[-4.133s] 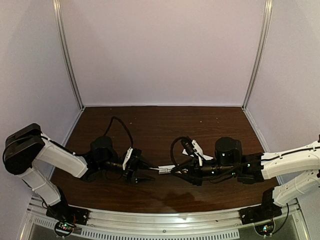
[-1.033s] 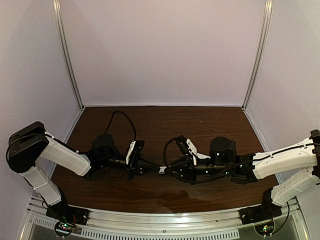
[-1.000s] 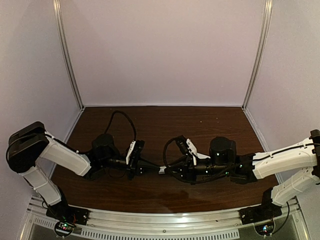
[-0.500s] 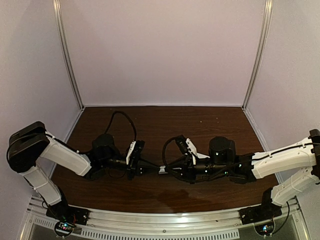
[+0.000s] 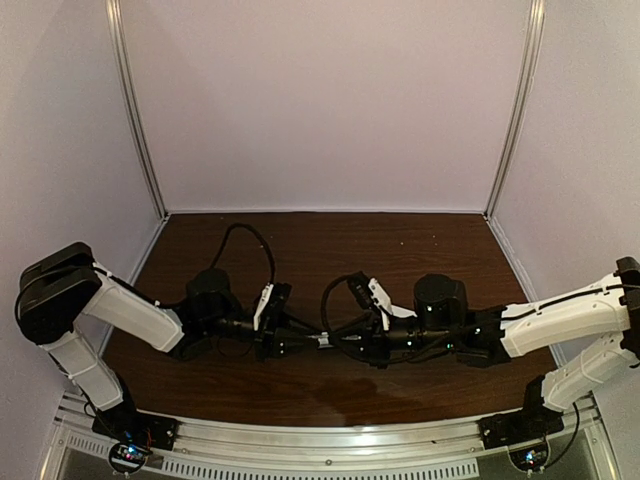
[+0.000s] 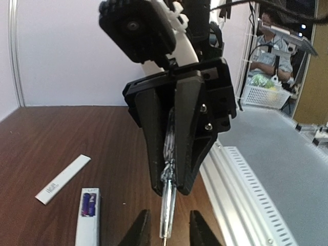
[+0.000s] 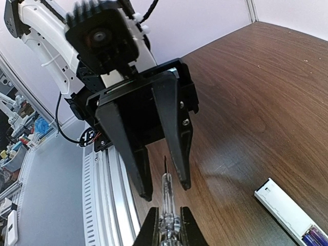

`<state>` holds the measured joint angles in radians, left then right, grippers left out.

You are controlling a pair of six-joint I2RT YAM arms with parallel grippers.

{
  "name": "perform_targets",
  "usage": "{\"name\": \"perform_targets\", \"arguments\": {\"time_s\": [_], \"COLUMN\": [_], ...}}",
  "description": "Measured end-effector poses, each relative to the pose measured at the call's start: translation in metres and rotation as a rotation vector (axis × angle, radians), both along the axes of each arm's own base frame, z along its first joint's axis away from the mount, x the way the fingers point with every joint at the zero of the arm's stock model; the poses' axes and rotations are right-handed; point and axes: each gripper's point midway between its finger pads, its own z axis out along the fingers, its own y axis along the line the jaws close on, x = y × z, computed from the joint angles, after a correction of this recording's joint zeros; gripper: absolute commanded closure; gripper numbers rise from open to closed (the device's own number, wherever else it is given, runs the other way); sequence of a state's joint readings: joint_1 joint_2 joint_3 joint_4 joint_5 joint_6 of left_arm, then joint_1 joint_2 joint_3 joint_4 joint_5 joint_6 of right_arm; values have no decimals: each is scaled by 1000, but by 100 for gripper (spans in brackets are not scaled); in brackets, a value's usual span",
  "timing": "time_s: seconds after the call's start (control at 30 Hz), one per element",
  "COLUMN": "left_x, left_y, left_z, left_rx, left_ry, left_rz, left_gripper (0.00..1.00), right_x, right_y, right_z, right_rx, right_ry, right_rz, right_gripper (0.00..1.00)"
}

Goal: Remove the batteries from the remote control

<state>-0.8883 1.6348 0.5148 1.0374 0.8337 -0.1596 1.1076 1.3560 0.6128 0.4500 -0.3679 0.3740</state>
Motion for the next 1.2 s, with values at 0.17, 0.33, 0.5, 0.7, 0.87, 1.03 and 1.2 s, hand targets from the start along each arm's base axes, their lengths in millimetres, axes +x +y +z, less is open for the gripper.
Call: {"name": "perform_targets", "arguments": {"time_s": [0.17,0.33,0.5,0.7,0.87,1.03,1.2], "left_x": [2,12,27,53,66,68,67], "left_y": [0,0,4,10,13,14,14], "left_z": [-3,-10,-18,-27,-47,-65,-75], "left_rx": [10,30,56,77,101,147,194], "left_ry": [-25,-72,-89,-103,-102,-147,-207], "left_rz": [12,66,146,294,358,359,337], "left_gripper": [25,3,3,3,3,2,3], "right_x": [8,17,25,34,41,49,56], "right_y": [-7,-21,-34,-48,-60,-72,-86], "right_z": [-9,-11,-11,-16,-23,-32,-29], "right_rx": [-52,-101,-135,-188,-234,-294,-324], "right_ry": [5,-5,-20,-33,-45,-58,-80], "right_rz": [-55,-137,-203,-282,-345,-407,-472], "right_gripper": [100,100,100,100,100,100,100]}}
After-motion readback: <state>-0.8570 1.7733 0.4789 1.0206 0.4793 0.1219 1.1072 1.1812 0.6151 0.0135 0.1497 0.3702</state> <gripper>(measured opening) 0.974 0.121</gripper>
